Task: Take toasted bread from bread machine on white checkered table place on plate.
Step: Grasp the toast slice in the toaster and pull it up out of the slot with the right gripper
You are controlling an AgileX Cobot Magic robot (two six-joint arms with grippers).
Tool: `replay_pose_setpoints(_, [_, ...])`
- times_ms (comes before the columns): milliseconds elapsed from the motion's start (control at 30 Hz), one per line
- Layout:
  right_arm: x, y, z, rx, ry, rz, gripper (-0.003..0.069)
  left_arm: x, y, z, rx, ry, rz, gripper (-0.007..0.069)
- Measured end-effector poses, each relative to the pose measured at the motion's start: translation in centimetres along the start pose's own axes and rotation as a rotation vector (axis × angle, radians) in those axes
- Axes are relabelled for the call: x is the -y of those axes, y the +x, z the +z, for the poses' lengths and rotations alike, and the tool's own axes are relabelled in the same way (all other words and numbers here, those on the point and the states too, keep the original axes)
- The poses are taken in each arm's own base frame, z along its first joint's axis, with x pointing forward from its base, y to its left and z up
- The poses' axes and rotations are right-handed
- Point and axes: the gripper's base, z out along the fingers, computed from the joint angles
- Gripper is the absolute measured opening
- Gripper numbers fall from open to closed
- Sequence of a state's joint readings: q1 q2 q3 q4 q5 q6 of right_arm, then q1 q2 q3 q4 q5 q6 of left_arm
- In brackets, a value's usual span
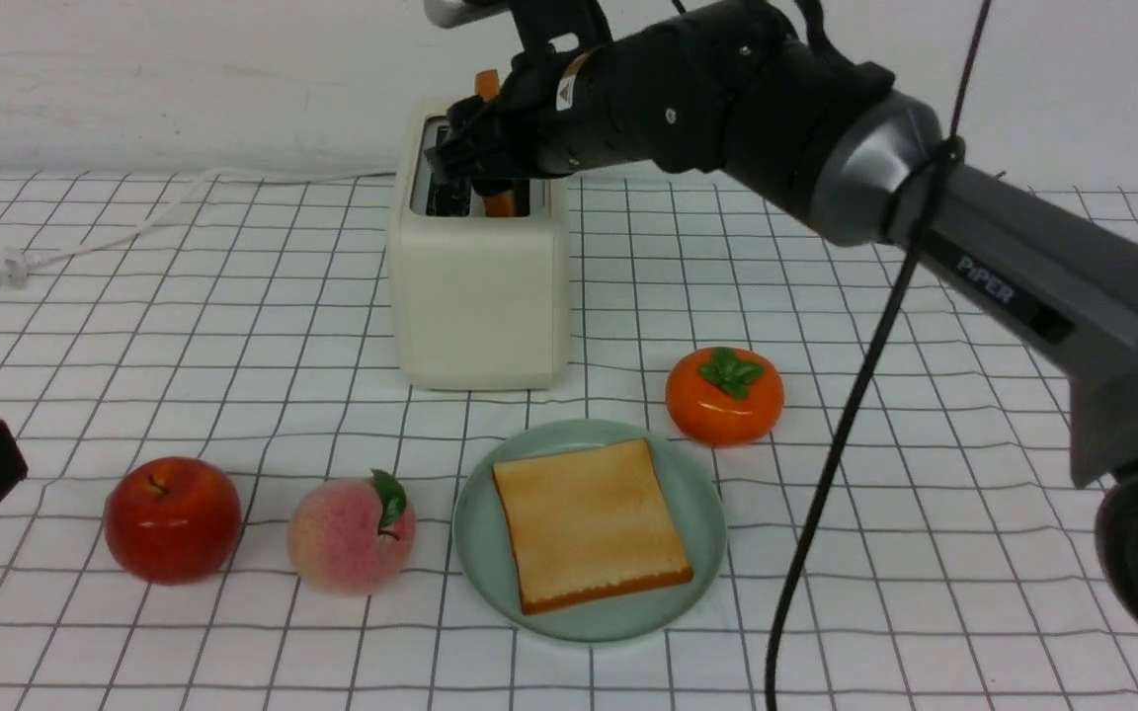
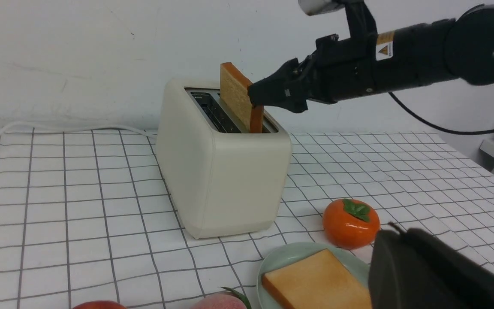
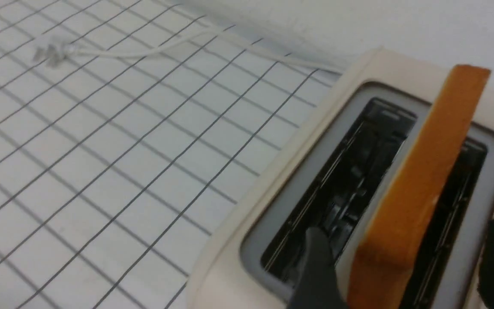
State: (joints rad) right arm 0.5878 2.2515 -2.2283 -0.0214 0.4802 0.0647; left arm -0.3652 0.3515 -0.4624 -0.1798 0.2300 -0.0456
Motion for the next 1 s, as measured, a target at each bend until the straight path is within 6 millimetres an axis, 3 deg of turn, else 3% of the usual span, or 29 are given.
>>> replay_pose_setpoints(167, [0.5, 1.2, 1.8, 0.019, 0.028, -0.022, 0.0453, 0.0, 0.0, 0.0, 0.000, 0.000, -0.001, -0.0013])
replay_pose_setpoints(567, [0.6, 2.0, 2.9, 0.038, 0.036, -0.039, 0.0140, 0.0, 0.0, 0.0, 0.000, 0.000, -0.002, -0.0013])
replay_pose_setpoints(867, [0.7, 1.6, 2.6, 0.071, 0.034, -0.037, 0.0126, 0.0, 0.0, 0.0, -0.003, 0.000, -0.002, -0.0013])
replay_pose_setpoints(933, [0.6, 1.0, 2.2, 0.094, 0.032, -0.037, 0.0126, 0.0, 0.0, 0.0, -0.004, 0.000, -0.002, -0.0013])
replay_pose_setpoints(1000, [0.4, -1.1, 0.3, 0.154, 0.026, -0.036, 0.0126, 0.0, 0.1, 0.0, -0.011, 0.000, -0.002, -0.0013])
